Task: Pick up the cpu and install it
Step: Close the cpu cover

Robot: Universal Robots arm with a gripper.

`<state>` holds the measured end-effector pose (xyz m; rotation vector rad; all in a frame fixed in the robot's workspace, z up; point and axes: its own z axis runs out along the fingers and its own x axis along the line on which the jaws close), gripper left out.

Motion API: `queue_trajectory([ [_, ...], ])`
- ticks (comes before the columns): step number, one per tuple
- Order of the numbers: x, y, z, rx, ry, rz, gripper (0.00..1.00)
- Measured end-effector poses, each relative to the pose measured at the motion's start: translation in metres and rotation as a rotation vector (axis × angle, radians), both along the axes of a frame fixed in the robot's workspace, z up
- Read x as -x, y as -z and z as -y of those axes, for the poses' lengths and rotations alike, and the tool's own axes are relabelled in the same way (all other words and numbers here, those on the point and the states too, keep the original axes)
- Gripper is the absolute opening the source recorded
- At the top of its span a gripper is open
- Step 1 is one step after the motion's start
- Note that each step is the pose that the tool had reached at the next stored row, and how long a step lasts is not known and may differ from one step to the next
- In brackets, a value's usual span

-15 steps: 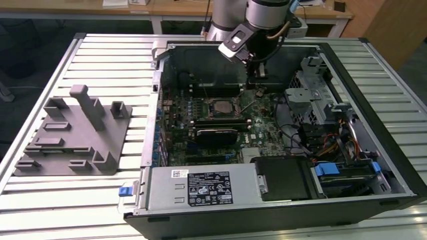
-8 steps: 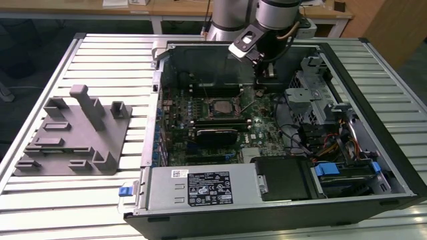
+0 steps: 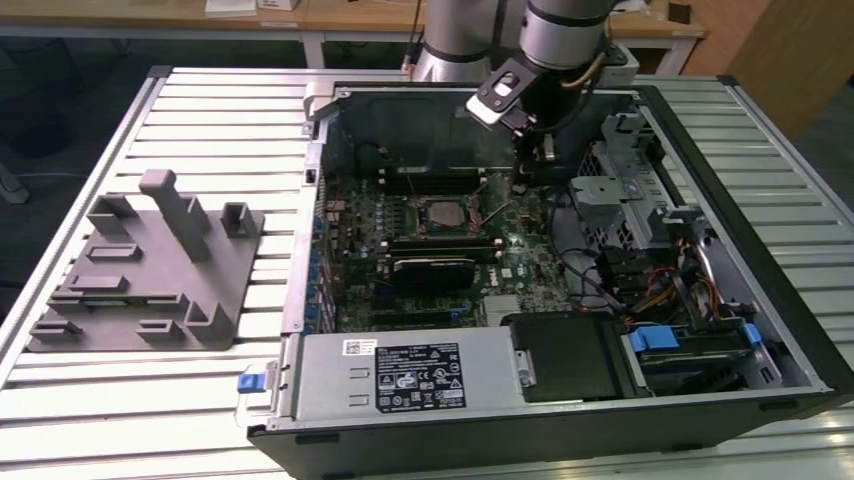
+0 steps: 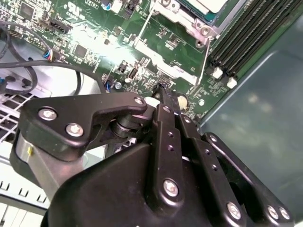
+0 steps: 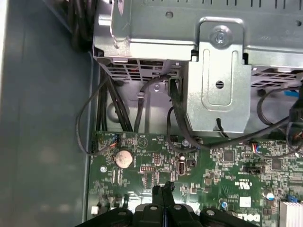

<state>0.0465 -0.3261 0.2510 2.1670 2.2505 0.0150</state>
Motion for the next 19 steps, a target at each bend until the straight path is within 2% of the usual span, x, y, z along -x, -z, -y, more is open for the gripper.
queue_trajectory([
  [5,0.0,0.0086,0.0,0.0009,0.0,-0.0003,0.11],
  [11,0.0,0.0091,0.0,0.0015,0.0,-0.0003,0.11],
  [14,0.006,0.0093,-0.0001,0.0012,0.0,-0.0002,0.11],
  [19,0.022,0.0092,0.0,0.0013,0.003,-0.0001,0.11],
])
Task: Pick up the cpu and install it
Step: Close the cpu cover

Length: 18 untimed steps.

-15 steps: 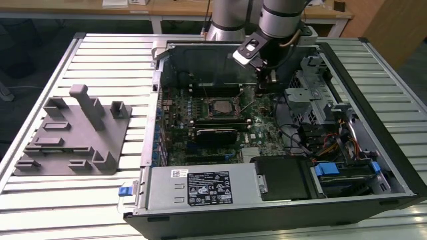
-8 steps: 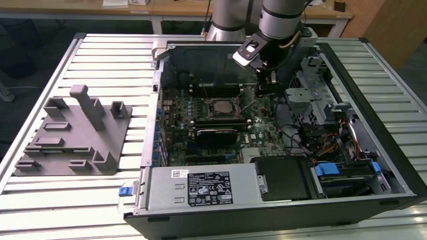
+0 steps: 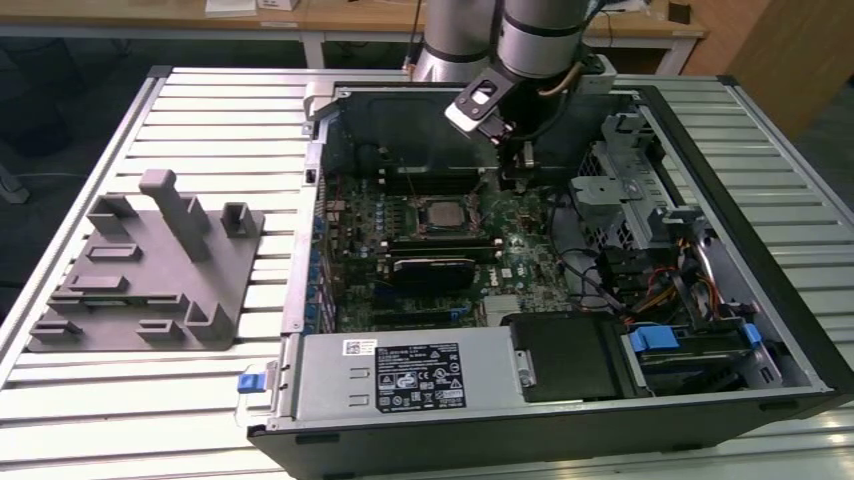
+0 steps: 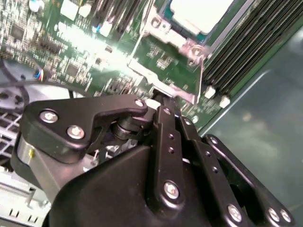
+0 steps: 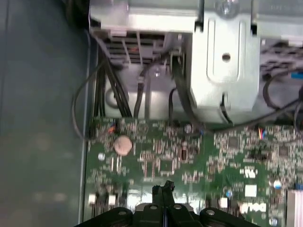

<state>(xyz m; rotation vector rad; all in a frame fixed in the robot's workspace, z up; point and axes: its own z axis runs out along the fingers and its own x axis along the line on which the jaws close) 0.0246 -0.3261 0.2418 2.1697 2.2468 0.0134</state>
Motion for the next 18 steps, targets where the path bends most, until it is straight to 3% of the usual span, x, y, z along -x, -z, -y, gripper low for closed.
queue_trajectory([
  [12,0.044,0.0007,0.0,-0.0001,0.005,0.0005,0.11],
  [18,0.056,0.0015,0.0,-0.0001,0.007,0.0004,0.11],
])
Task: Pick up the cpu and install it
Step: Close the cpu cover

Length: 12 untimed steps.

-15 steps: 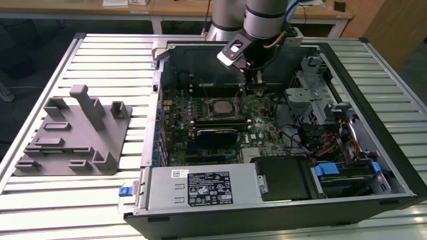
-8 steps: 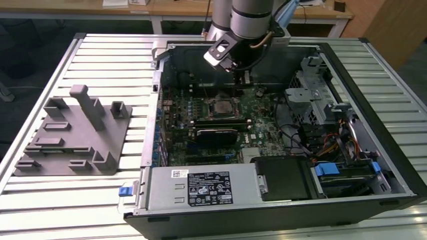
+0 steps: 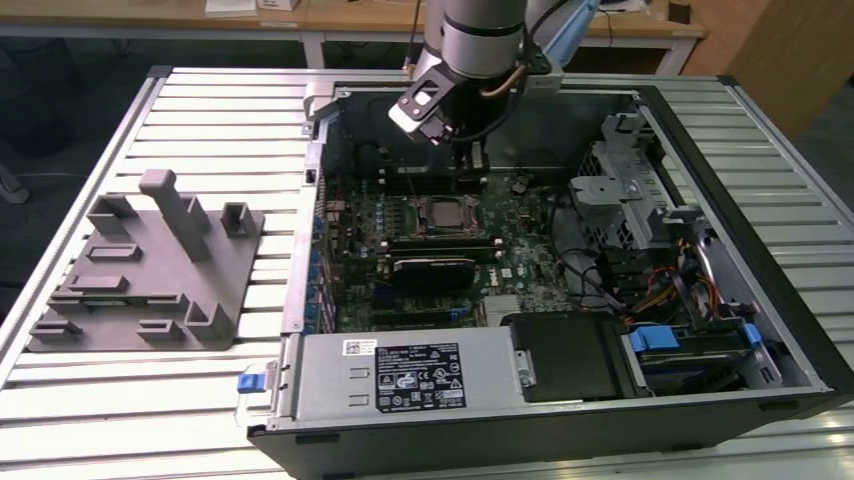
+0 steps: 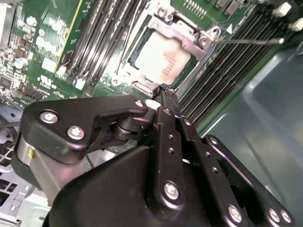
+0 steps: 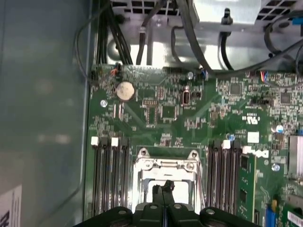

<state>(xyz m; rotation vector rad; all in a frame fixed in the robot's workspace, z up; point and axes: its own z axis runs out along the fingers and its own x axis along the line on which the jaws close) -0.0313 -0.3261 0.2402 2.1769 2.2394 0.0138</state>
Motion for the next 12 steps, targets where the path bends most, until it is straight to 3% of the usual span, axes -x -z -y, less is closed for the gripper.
queue_trajectory([
  [12,0.0065,0.0071,0.0003,0.0001,0.002,0.0,0.11],
])
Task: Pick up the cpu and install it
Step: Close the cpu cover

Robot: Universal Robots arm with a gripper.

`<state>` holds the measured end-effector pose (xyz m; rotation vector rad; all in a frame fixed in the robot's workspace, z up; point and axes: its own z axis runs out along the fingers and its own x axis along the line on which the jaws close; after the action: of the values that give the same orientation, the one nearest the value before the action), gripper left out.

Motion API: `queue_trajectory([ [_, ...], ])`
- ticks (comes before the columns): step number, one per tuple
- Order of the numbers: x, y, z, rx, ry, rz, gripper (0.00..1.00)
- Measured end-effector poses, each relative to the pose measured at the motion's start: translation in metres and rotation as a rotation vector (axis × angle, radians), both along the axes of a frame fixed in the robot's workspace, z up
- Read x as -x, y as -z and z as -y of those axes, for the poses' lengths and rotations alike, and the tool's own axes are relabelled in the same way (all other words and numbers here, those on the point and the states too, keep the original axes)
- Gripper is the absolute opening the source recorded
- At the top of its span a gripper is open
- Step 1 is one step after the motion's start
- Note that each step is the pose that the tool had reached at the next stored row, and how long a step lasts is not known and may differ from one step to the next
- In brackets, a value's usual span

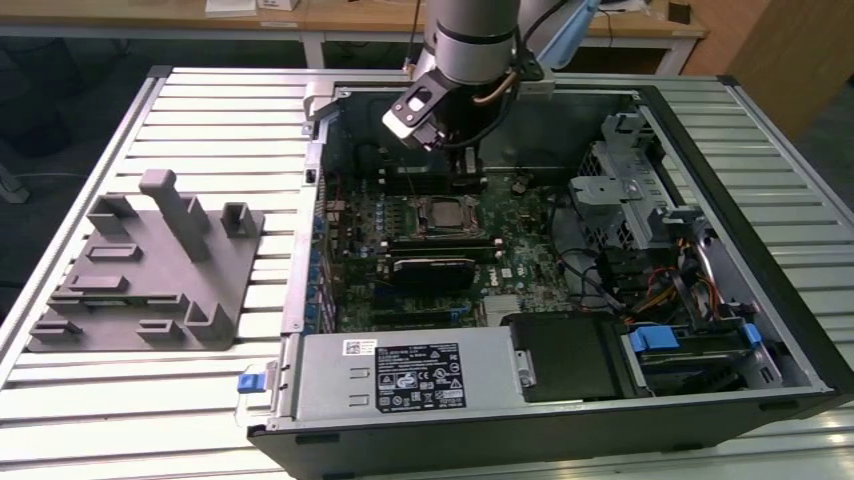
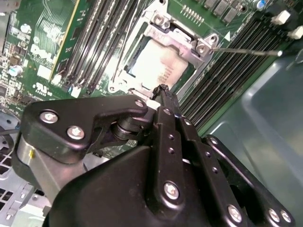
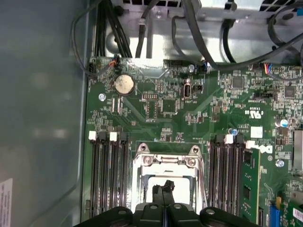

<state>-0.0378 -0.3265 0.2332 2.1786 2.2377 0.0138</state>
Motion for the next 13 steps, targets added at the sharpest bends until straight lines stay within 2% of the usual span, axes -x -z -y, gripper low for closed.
queue_trajectory([
  [13,0.0064,0.0077,0.0013,0.0005,0.005,0.0,0.11],
])
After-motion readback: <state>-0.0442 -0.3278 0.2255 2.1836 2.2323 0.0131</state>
